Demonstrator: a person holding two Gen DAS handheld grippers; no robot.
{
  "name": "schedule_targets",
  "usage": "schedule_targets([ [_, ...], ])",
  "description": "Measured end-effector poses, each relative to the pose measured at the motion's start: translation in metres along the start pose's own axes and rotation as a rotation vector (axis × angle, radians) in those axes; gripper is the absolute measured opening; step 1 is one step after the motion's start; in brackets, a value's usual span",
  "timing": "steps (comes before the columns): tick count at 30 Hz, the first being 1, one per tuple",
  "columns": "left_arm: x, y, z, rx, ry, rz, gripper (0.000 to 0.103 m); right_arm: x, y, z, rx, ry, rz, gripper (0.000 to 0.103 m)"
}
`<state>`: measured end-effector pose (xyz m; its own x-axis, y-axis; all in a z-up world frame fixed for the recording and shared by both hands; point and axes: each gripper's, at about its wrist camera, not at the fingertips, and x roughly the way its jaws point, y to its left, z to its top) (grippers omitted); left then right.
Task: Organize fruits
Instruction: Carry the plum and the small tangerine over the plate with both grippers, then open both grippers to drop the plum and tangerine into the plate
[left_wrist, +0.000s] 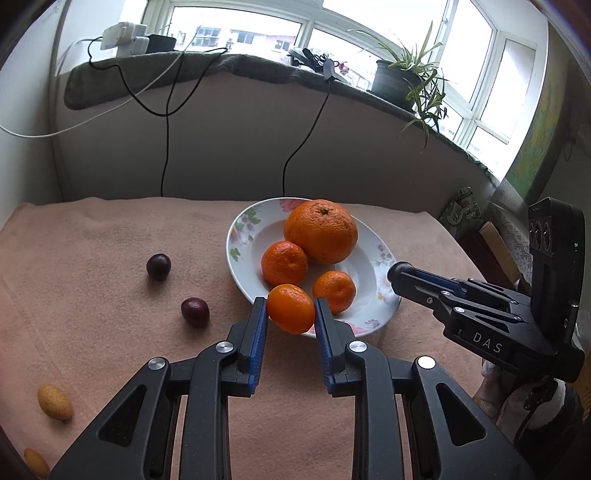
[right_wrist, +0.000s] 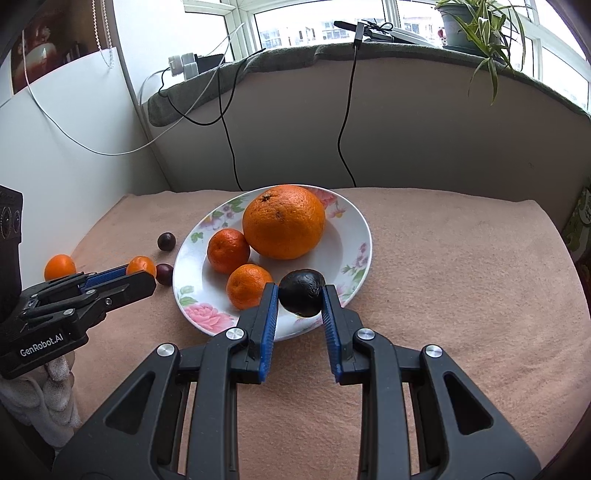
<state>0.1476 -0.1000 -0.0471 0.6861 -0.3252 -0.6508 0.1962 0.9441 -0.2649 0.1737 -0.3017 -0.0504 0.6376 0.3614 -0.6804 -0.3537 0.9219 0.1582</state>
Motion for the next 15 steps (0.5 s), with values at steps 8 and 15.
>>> schedule_targets([
  [8, 0.010, -0.008, -0.001, 0.007, 0.019, -0.012, 0.024, 0.003, -0.001, 0.000, 0.005, 0.004, 0.003, 0.025],
  [15, 0.011, -0.012, 0.001, 0.016, 0.020, -0.012, 0.024, 0.005, -0.002, 0.000, 0.008, 0.011, 0.006, 0.025],
])
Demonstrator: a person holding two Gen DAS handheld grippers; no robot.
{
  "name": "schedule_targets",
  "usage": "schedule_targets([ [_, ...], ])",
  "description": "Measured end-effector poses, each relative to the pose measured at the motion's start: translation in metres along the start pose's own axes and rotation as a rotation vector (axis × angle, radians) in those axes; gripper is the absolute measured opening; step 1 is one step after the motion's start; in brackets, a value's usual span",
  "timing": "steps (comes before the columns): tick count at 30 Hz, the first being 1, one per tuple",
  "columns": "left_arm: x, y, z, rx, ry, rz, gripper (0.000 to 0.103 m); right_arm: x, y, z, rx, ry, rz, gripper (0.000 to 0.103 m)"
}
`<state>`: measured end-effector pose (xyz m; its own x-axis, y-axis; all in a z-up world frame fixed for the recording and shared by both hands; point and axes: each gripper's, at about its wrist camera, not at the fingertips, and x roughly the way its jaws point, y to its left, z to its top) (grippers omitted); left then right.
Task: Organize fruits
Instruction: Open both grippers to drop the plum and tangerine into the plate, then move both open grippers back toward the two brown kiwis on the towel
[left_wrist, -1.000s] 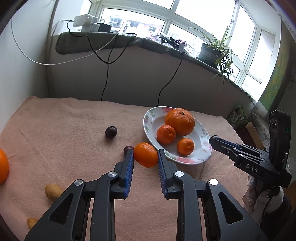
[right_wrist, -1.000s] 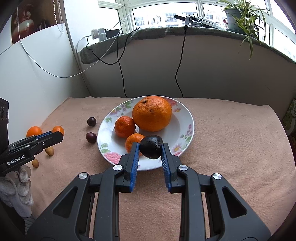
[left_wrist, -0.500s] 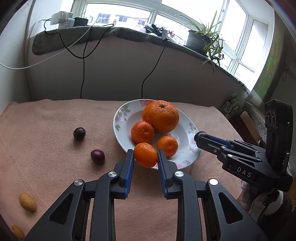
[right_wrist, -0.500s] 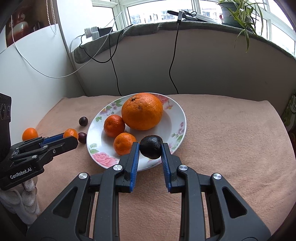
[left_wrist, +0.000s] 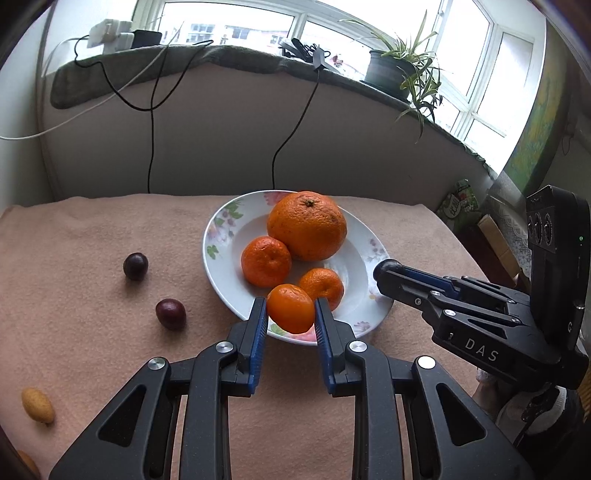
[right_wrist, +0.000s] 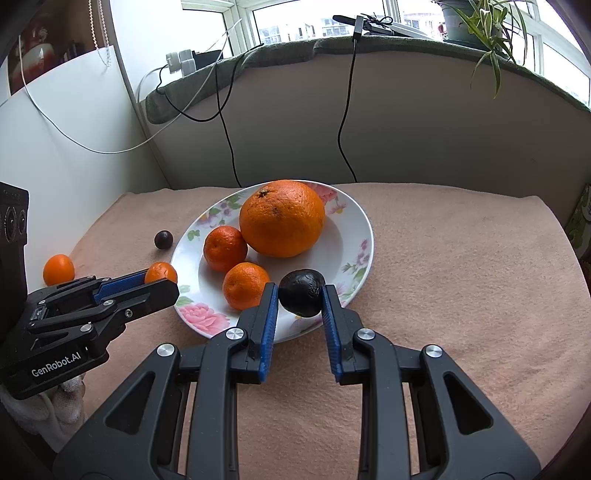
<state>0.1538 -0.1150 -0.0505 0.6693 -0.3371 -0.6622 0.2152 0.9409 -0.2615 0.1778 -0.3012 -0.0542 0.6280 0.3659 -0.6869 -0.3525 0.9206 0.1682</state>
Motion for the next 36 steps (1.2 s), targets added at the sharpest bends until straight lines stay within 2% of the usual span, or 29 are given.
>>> schedule_targets([
  [8, -0.001, -0.001, 0.001, 0.012, -0.005, 0.011, 0.024, 0.001, 0.001, -0.001, -0.002, 0.001, -0.001, 0.026],
  [11, -0.002, -0.001, 0.001, 0.016, -0.007, 0.015, 0.034, 0.001, 0.001, -0.001, -0.004, 0.001, -0.002, 0.026],
  [14, -0.003, -0.002, 0.001, 0.023, -0.011, 0.021, 0.037, 0.000, 0.001, 0.000, -0.004, -0.005, -0.005, 0.038],
  [16, -0.004, -0.002, 0.001, 0.026, -0.012, 0.025, 0.047, -0.003, 0.002, 0.000, -0.004, -0.021, -0.014, 0.058],
  [20, -0.007, -0.001, 0.001, 0.024, -0.022, 0.026, 0.059, -0.007, 0.004, 0.000, -0.011, -0.030, -0.020, 0.069],
  [22, -0.009, -0.003, 0.001, 0.030, -0.029, 0.035, 0.070, -0.008, 0.005, 0.000, -0.019, -0.036, -0.033, 0.078],
  [24, -0.011, -0.004, 0.001, 0.038, -0.033, 0.049, 0.072, -0.010, 0.007, 0.000, -0.023, -0.042, -0.036, 0.081],
  [27, -0.014, -0.005, 0.001, 0.044, -0.043, 0.081, 0.081, -0.011, 0.008, 0.000, -0.025, -0.044, -0.040, 0.085],
  [29, -0.016, -0.005, 0.002, 0.043, -0.049, 0.090, 0.081, -0.012, 0.010, 0.000, -0.031, -0.046, -0.045, 0.088],
  [36, -0.025, -0.002, 0.002, 0.033, -0.063, 0.106, 0.081, -0.016, 0.013, 0.000, -0.037, -0.044, -0.060, 0.090],
])
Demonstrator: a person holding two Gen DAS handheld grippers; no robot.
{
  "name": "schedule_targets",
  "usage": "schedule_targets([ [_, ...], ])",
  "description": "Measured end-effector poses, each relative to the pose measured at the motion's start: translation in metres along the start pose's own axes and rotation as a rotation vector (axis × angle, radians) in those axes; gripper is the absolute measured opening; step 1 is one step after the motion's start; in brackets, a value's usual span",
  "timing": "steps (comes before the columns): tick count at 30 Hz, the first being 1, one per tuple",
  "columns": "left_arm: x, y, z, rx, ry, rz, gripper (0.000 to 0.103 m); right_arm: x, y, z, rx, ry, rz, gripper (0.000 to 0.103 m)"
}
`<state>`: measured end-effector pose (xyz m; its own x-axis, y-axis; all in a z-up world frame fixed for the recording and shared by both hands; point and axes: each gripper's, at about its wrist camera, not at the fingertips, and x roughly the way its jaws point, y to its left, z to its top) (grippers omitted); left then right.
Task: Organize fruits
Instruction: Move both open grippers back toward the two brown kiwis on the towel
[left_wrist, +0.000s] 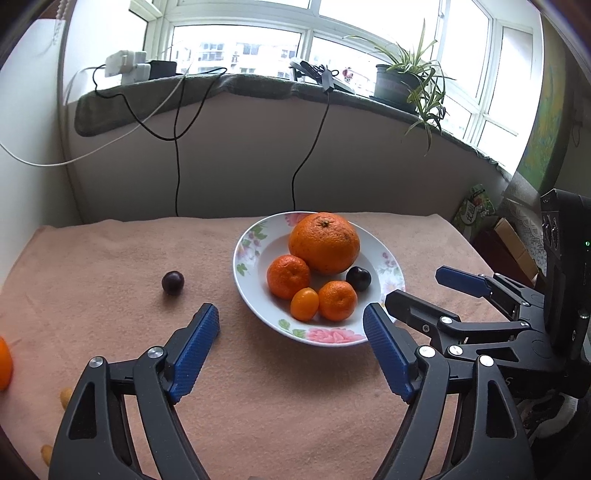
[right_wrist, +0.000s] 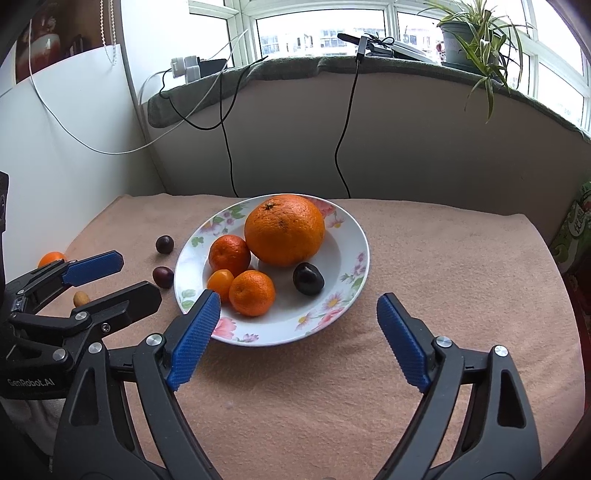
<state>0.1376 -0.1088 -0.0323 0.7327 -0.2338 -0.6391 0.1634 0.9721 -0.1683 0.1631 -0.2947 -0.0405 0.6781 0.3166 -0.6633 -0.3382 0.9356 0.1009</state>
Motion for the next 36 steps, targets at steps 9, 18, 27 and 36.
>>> schedule_targets([
  [9, -0.019, 0.004, -0.001, -0.004, -0.031, 0.014, 0.081, -0.007, 0.006, 0.001, 0.007, -0.002, 0.011, 0.091],
  [18, -0.042, 0.014, -0.007, -0.021, -0.063, 0.030, 0.081, -0.012, 0.029, -0.001, -0.028, -0.001, 0.036, 0.091],
  [27, -0.062, 0.032, -0.017, -0.059, -0.075, 0.048, 0.081, -0.015, 0.062, -0.001, -0.076, -0.005, 0.084, 0.091],
  [36, -0.083, 0.061, -0.031, -0.105, -0.090, 0.106, 0.081, -0.012, 0.093, -0.004, -0.113, -0.009, 0.126, 0.091],
])
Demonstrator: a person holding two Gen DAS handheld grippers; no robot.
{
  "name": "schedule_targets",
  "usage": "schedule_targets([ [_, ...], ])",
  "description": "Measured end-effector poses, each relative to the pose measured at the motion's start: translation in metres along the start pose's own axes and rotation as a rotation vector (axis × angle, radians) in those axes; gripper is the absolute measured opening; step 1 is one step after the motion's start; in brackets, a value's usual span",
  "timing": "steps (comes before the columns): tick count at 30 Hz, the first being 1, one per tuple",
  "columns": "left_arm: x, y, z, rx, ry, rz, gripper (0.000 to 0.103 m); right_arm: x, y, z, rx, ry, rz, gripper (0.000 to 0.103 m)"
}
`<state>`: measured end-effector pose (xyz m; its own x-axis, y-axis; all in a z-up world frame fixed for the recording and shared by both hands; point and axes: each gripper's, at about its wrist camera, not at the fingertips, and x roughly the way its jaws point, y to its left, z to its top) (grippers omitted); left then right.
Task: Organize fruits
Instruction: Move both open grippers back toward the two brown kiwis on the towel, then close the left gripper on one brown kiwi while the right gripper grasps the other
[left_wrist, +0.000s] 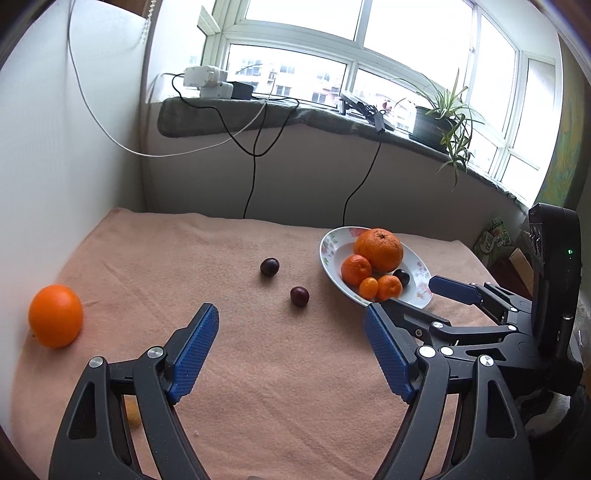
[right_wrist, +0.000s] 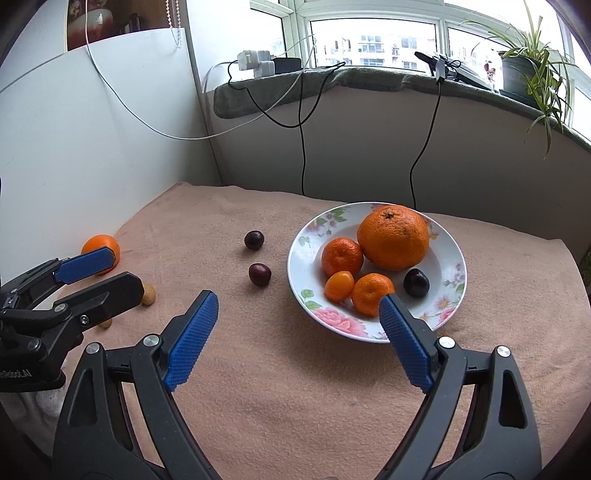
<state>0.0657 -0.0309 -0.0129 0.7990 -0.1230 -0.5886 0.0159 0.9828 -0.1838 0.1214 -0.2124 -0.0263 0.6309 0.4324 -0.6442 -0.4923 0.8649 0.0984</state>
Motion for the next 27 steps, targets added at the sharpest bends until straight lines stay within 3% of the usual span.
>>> schedule_targets([
  [15, -0.031, 0.068, -0.035, -0.079, 0.025, 0.121, 0.081, 0.021, 0.050, 0.001, -0.126, 0.058, 0.096, 0.091],
  [24, -0.033, 0.097, -0.067, -0.144, 0.088, 0.137, 0.080, 0.037, 0.082, 0.003, -0.172, 0.079, 0.173, 0.091],
  [27, -0.027, 0.101, -0.072, -0.159, 0.102, 0.135, 0.076, 0.045, 0.094, 0.004, -0.192, 0.091, 0.199, 0.084],
])
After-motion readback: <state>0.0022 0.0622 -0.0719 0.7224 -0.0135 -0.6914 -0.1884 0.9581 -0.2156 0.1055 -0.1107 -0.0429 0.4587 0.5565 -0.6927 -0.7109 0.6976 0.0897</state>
